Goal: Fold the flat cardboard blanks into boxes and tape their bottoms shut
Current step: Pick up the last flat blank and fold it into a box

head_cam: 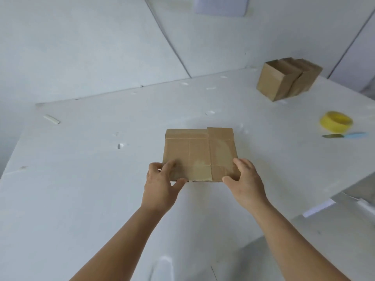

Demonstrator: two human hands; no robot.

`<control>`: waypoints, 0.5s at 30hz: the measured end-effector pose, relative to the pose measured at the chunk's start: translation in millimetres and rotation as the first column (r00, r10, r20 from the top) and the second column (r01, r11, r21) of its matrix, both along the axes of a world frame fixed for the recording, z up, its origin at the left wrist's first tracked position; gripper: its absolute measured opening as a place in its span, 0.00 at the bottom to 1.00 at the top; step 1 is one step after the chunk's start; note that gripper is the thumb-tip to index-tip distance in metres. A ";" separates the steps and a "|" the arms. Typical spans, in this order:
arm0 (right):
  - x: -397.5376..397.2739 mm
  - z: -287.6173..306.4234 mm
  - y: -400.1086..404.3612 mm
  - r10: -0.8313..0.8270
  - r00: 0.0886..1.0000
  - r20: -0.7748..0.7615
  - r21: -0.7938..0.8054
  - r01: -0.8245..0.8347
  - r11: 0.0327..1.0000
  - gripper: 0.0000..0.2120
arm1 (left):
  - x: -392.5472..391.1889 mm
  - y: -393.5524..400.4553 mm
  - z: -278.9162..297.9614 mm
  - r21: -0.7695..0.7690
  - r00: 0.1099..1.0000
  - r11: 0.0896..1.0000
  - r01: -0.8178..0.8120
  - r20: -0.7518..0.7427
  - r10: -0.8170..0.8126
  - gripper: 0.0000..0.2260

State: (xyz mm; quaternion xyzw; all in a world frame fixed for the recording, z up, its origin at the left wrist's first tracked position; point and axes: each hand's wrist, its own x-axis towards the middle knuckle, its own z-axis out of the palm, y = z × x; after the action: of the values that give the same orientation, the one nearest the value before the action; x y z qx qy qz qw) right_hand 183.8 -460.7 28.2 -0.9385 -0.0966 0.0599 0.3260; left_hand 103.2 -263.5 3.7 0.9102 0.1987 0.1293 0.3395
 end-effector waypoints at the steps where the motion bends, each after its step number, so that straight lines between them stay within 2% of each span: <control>1: 2.4 2.3 -21.9 -0.013 1.000 0.004 0.000 0.013 1.000 0.30 | 5.2 -20.5 1.5 -0.005 1.000 1.000 0.015 0.008 -0.014 0.24; 8: 19.7 11.2 -161.3 -0.103 0.995 0.003 0.030 0.103 0.994 0.30 | 41.8 -151.9 6.4 -0.013 0.992 0.994 0.111 0.054 -0.110 0.24; 15: 41.0 16.8 -264.9 -0.172 0.985 0.011 0.082 0.171 0.982 0.30 | 79.3 -245.5 12.5 -0.026 0.974 0.977 0.211 0.087 -0.209 0.24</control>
State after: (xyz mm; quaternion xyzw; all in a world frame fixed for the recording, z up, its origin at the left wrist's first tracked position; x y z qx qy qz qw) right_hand 224.8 -725.6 45.0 -0.9299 -0.0205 0.0191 0.3667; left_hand 182.6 -509.0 16.2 0.9137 0.0893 0.1272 0.3754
